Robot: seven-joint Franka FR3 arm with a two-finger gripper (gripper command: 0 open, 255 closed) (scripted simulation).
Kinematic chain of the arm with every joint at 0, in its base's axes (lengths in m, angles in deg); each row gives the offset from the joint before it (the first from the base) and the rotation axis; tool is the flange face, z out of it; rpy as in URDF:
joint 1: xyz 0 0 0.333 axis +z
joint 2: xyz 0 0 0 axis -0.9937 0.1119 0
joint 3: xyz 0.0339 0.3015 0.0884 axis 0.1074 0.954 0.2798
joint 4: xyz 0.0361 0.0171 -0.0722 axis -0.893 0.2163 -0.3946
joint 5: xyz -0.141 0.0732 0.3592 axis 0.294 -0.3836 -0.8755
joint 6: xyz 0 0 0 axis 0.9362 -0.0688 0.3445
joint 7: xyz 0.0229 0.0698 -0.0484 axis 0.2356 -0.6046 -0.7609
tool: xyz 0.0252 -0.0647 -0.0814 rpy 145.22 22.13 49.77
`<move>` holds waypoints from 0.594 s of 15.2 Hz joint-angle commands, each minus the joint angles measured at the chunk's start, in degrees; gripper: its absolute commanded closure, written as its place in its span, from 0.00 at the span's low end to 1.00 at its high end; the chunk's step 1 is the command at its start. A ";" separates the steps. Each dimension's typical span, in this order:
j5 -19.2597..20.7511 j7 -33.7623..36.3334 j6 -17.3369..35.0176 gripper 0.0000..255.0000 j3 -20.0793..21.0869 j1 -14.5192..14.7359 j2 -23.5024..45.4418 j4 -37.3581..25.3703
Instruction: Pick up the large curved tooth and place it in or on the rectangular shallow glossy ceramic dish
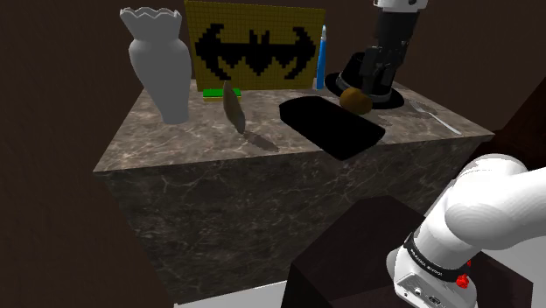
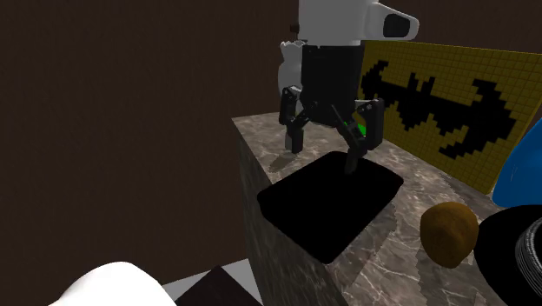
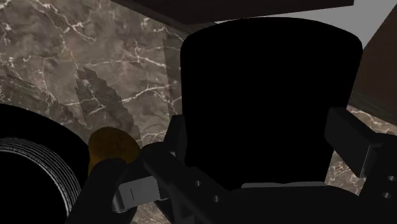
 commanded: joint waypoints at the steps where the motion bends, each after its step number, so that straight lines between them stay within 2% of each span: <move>1: 0.00 0.00 0.00 0.00 0.00 0.00 0.00 0.00; 9: -5.20 9.76 8.66 0.00 6.74 1.78 10.55 -4.10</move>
